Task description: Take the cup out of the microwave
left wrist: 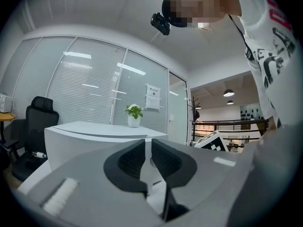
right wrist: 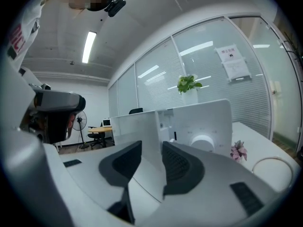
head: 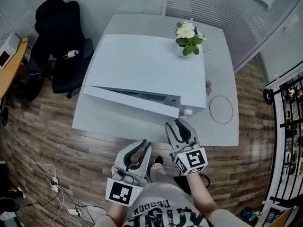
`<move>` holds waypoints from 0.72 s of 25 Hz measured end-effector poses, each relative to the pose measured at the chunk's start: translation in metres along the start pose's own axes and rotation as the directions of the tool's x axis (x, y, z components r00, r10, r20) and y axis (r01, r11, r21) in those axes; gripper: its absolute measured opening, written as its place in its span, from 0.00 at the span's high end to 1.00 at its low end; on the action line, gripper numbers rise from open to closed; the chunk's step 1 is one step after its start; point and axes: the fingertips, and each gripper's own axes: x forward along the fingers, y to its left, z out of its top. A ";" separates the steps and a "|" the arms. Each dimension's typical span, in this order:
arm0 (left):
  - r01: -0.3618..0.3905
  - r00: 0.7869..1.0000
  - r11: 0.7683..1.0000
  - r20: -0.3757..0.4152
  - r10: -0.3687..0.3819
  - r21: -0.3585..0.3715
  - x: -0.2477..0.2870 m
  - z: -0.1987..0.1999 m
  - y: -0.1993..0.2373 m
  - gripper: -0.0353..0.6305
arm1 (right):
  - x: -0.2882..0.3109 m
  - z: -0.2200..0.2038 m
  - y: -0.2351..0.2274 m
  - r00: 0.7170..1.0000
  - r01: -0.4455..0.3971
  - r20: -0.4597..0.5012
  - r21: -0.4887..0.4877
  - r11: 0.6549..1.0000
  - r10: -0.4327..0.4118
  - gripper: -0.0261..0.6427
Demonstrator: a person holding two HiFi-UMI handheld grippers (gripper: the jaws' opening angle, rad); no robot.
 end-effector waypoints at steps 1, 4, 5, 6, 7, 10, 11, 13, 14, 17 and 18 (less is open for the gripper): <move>-0.003 1.000 1.000 0.003 0.003 0.001 0.000 0.002 -0.004 0.89 | -0.003 -0.001 0.003 1.000 -0.013 0.000 0.003 1.000 0.013 0.79; -0.008 1.000 1.000 0.012 0.008 -0.001 0.002 0.006 -0.016 0.89 | -0.013 -0.004 0.015 0.998 -0.059 -0.003 0.008 0.998 0.059 0.79; -0.009 1.000 1.000 0.014 0.009 -0.004 0.002 0.008 -0.020 0.89 | -0.017 -0.005 0.020 0.997 -0.079 -0.005 0.007 0.997 0.079 0.79; -0.008 1.000 1.000 0.017 0.008 -0.006 0.001 0.010 -0.024 0.89 | -0.020 -0.005 0.025 0.995 -0.100 -0.008 0.005 0.995 0.100 0.79; -0.006 1.000 1.000 0.020 0.006 -0.006 0.002 0.012 -0.029 0.89 | -0.024 -0.006 0.031 0.992 -0.123 -0.011 0.003 0.992 0.123 0.79; 0.008 1.000 1.000 0.025 -0.008 0.006 0.004 0.016 -0.043 0.89 | -0.034 -0.009 0.045 0.983 -0.181 -0.018 -0.007 0.983 0.181 0.79; 0.014 1.000 1.000 0.026 -0.014 0.011 0.006 0.017 -0.047 0.89 | -0.037 -0.010 0.049 0.980 -0.198 -0.020 -0.010 0.980 0.197 0.79; 0.026 0.999 1.000 0.027 -0.026 0.018 0.008 0.019 -0.057 0.89 | -0.042 -0.012 0.059 0.972 -0.233 -0.024 -0.011 0.972 0.233 0.79; 0.037 0.999 0.999 0.029 -0.037 0.019 0.010 0.021 -0.062 0.89 | -0.045 -0.013 0.065 0.967 -0.253 -0.025 -0.007 0.967 0.253 0.79; 0.095 0.995 0.995 0.038 -0.096 0.027 0.015 0.029 -0.081 0.89 | -0.056 -0.017 0.087 0.945 -0.326 -0.029 0.013 0.945 0.326 0.79; 0.113 0.993 0.993 0.040 -0.114 0.034 0.017 0.031 -0.087 0.89 | -0.060 -0.020 0.097 0.930 -0.365 -0.032 0.023 0.931 0.365 0.79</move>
